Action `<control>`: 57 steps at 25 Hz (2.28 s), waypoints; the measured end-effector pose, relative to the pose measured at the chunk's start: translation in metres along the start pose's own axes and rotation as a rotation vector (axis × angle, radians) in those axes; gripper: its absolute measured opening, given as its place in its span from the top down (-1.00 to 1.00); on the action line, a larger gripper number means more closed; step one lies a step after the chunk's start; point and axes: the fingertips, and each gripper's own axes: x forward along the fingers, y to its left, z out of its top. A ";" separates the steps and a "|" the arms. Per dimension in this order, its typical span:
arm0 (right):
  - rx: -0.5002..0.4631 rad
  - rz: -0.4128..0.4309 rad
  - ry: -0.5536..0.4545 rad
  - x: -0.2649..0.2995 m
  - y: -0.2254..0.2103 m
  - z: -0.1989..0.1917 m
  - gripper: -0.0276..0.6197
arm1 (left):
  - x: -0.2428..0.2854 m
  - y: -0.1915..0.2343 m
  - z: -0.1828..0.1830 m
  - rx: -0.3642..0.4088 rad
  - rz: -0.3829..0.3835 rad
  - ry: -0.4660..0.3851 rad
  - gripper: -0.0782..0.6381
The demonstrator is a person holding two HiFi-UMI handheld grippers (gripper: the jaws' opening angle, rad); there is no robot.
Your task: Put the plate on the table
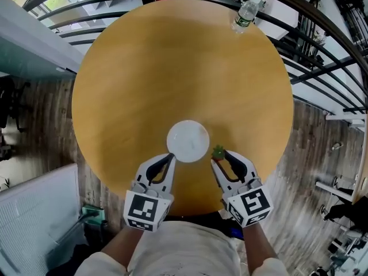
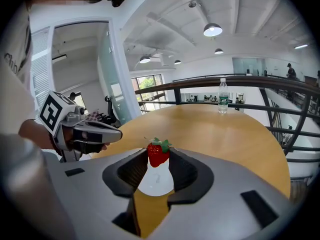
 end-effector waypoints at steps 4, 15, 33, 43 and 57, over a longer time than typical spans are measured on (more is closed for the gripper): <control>-0.002 0.018 0.018 0.014 0.002 -0.009 0.46 | 0.007 0.004 -0.006 0.029 -0.001 0.007 0.71; -0.044 0.030 0.090 0.053 0.008 -0.036 0.46 | 0.024 0.019 -0.031 0.027 -0.014 0.045 0.71; -0.081 0.027 0.182 0.099 0.007 -0.073 0.46 | 0.032 0.029 -0.045 0.009 -0.029 0.070 0.71; -0.133 0.018 0.256 0.121 0.006 -0.093 0.46 | 0.036 0.032 -0.056 -0.010 -0.039 0.094 0.71; -0.193 -0.006 0.321 0.131 0.001 -0.107 0.46 | 0.040 0.027 -0.062 -0.016 -0.051 0.110 0.71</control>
